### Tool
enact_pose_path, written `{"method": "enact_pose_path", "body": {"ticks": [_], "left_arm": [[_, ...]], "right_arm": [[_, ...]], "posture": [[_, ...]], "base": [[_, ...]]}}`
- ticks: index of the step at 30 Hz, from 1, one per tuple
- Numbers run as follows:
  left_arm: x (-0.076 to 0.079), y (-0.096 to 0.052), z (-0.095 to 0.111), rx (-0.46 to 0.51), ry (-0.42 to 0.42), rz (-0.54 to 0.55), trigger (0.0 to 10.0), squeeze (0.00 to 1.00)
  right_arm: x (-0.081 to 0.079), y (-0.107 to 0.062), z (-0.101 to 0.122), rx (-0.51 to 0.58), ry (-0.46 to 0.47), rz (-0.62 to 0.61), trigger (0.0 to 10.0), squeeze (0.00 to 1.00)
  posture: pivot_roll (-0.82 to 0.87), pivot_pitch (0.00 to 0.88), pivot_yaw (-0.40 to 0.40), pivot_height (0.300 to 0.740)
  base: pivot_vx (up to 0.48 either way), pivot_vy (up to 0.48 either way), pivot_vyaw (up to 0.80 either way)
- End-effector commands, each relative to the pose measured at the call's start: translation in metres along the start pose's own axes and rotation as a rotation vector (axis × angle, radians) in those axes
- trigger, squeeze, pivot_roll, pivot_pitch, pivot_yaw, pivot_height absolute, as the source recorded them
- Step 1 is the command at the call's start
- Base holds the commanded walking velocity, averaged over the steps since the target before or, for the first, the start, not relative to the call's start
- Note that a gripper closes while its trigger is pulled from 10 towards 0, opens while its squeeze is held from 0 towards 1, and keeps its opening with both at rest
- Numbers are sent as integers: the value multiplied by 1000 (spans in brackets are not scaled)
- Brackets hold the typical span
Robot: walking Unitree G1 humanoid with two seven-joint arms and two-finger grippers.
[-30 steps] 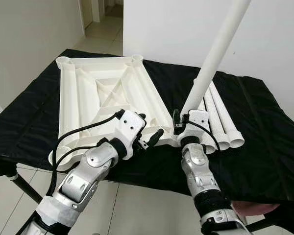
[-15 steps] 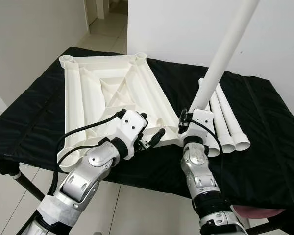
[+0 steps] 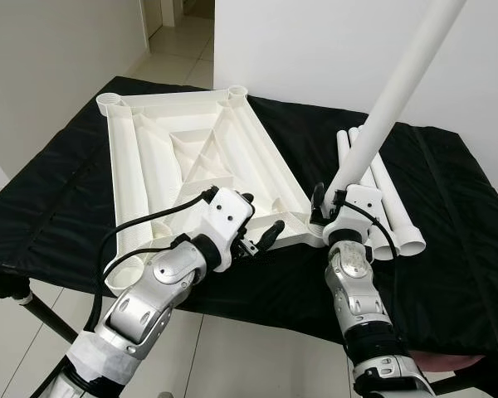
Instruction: Building children table
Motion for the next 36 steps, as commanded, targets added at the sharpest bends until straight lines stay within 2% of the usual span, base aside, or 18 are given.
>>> {"method": "enact_pose_path", "body": {"ticks": [1,2,3,4,9,11,15,23,25,31,33,34,35,36], "left_arm": [[13,1,-4,-27,-1,-137,10000,0],[14,1,-4,-30,0,-139,10000,0],[14,1,-4,-30,0,-139,10000,0],[14,1,-5,-31,0,-140,10000,0],[14,1,-5,-33,0,-141,10000,0],[14,1,-5,-34,1,-142,10000,0],[15,1,-5,-35,2,-144,10000,0],[16,1,-5,-36,1,-149,10000,0],[16,1,-5,-36,1,-149,10000,0],[16,1,-4,-38,2,-155,10000,0],[16,1,-4,-38,2,-155,10000,0],[16,1,-4,-38,3,-158,10000,0],[16,1,-4,-39,3,-159,10000,0],[17,0,-4,-39,3,-159,10000,0]], "right_arm": [[-1,1,-4,-20,13,47,10000,1000],[-5,1,-6,-33,23,106,10000,847],[-5,1,-6,-33,23,106,10000,847],[-6,1,-7,-38,20,139,10000,0],[-8,0,-8,-36,-7,254,10000,0],[-3,0,-7,-24,-32,340,10000,0],[2,1,-6,-18,-51,380,10000,0],[16,7,-6,-39,-126,537,10000,0],[16,7,-6,-39,-126,537,10000,0],[18,8,-11,-76,-173,664,9804,0],[18,8,-11,-76,-173,664,9804,0],[18,8,-11,-81,-183,688,9333,0],[17,8,-12,-86,-191,712,4510,0],[17,8,-13,-91,-191,731,4039,0]], "posture": [[3,0,-53,740],[3,0,-53,740],[3,0,-53,740],[3,0,-53,740],[0,0,-51,740],[0,0,-49,740],[-1,0,-50,740],[3,0,-47,740],[3,0,-47,740],[5,0,-41,740],[5,0,-41,740],[6,0,-41,740],[6,0,-40,740],[8,0,-41,740]], "base": [[0,0,0],[0,0,0],[0,0,0],[0,0,0],[0,0,0],[0,0,0],[0,0,0],[0,0,0],[0,0,0],[0,0,0],[0,0,0],[0,0,0],[0,0,0],[0,0,0]]}}
Point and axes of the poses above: a point about 5 cm out from each wrist's last joint towards the gripper, its own y axis pointing out of the wrist towards the gripper, its own z axis along the axis of the wrist's last joint, x = y × z, the point moved 3 cm from there along y, pointing out of the wrist towards the gripper, and after that the axes turned 6 degrees about -y, right-handed, at the moved point
